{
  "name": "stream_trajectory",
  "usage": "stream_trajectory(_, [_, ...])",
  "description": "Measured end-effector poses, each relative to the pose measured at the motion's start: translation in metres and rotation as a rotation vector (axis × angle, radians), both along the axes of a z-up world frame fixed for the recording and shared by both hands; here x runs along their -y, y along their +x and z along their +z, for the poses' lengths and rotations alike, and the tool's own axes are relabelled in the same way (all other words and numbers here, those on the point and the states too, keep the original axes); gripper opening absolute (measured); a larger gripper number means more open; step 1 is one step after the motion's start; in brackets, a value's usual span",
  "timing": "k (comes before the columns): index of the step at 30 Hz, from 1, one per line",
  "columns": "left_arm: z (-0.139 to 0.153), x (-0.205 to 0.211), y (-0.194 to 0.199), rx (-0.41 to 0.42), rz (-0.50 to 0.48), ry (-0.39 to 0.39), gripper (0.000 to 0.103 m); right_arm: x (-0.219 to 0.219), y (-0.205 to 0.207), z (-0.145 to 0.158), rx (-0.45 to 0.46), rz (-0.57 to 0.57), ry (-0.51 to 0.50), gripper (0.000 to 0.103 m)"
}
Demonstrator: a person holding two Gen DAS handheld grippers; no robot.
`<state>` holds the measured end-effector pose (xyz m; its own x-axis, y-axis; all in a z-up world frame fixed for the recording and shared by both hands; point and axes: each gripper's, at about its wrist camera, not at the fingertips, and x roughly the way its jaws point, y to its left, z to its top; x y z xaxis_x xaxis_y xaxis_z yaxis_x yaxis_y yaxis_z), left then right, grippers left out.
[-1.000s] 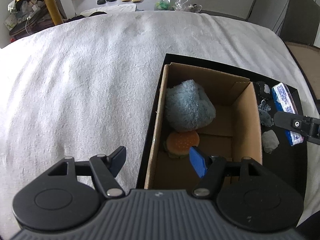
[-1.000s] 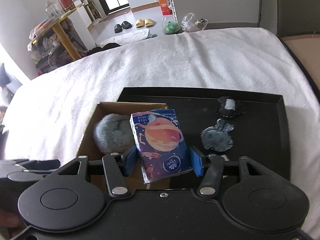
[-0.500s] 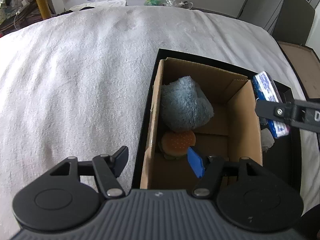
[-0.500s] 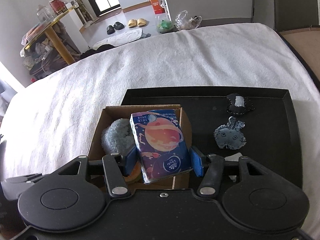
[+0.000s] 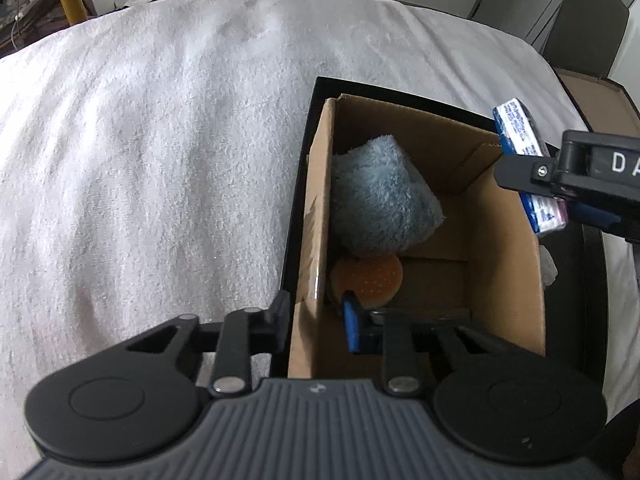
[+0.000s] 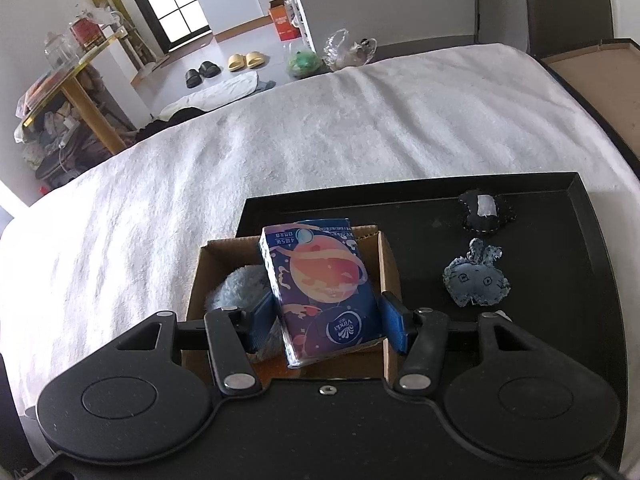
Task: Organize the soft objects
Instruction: 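Carry the tissue pack with the right gripper into the box and release, then move the right gripper to the white crumpled cloth and close on it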
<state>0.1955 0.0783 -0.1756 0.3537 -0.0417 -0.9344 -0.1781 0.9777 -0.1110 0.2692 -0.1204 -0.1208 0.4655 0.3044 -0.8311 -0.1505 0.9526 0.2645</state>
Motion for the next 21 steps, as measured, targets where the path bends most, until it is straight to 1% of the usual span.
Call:
stream_trajectory(2, [-0.001,0.0,0.001,-0.002,-0.006,-0.002,0.013,-0.002,0.002,-0.002,-0.005,-0.002,-0.005,0.055])
stream_trajectory(3, [-0.002,0.0,0.001,-0.004,-0.006,0.003,0.011,-0.002,0.002,-0.003,-0.006,-0.001,-0.008,0.055])
stream_trajectory(4, [-0.003,0.0,0.001,-0.009,-0.005,0.008,0.01,-0.003,0.002,-0.004,-0.01,0.001,-0.011,0.057])
stream_trajectory(7, [-0.004,0.0,0.002,-0.013,0.001,0.015,0.01,-0.004,0.002,-0.007,-0.013,-0.007,-0.026,0.058])
stream_trajectory(10, [-0.003,0.002,0.002,-0.013,-0.007,0.03,0.009,-0.002,0.0,-0.007,-0.008,-0.006,-0.027,0.062])
stream_trajectory(16, [-0.002,0.004,0.002,-0.017,-0.003,0.035,0.009,0.007,-0.005,-0.003,-0.004,-0.005,-0.022,0.062])
stream_trajectory(18, [-0.003,0.005,0.002,-0.026,0.002,0.04,0.009,0.011,-0.007,-0.002,-0.001,-0.005,-0.024,0.064])
stream_trajectory(21, [-0.002,0.007,0.0,-0.039,0.001,0.051,0.01,0.019,-0.01,-0.001,0.004,-0.008,-0.026,0.069])
